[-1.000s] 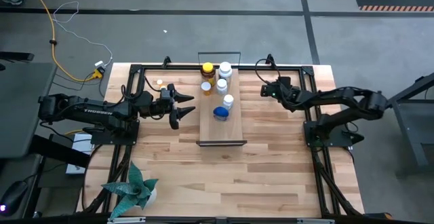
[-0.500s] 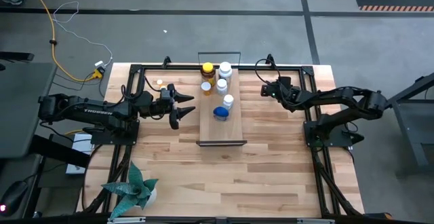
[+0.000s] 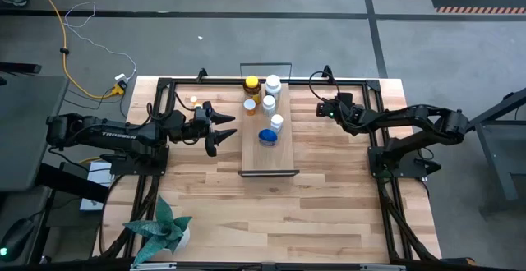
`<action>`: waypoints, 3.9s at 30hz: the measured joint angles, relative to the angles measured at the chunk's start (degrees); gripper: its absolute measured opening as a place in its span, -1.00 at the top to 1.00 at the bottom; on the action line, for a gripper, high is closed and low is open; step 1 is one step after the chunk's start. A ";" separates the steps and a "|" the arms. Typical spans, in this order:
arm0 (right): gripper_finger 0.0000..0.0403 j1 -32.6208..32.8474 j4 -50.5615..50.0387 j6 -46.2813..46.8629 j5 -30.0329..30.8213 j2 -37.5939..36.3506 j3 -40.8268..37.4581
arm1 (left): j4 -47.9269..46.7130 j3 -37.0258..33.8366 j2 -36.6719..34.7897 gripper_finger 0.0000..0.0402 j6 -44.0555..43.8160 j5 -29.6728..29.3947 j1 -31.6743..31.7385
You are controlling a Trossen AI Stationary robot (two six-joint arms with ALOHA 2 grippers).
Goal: Pick and place medicine bottles onto shelf by color
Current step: Put the pink medicine bottle on the shelf
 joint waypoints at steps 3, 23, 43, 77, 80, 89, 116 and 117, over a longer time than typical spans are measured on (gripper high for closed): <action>-0.39 0.00 0.00 0.00 -0.97 0.00 0.00 | 0.00 0.00 0.01 -0.09 -0.01 0.00 0.00; -0.36 -1.92 -0.46 -3.20 -3.77 0.00 0.00 | 0.00 0.00 0.00 -0.09 -0.01 0.00 0.00; 0.19 -2.60 -0.43 -3.01 -3.78 0.00 0.00 | 0.00 0.00 -0.01 -0.09 0.01 -0.22 0.01; 0.36 2.74 8.92 -16.51 -7.54 -5.76 0.02 | 0.00 0.00 0.00 -0.09 0.04 -1.16 0.04; 0.36 5.28 15.24 -21.28 -13.13 -6.61 0.02 | 0.00 0.00 0.01 -0.09 0.04 -1.44 0.04; 0.37 12.02 15.51 -27.62 -16.80 -5.95 6.14 | 0.00 0.00 0.00 -0.09 0.01 -1.49 0.00; 0.37 14.69 7.81 -34.49 -20.66 19.42 29.18 | -0.02 0.00 0.01 -0.09 0.01 -1.45 0.00; 0.37 14.78 7.57 -34.51 -20.66 19.77 29.57 | -0.04 0.00 0.01 -0.09 0.01 -1.44 0.00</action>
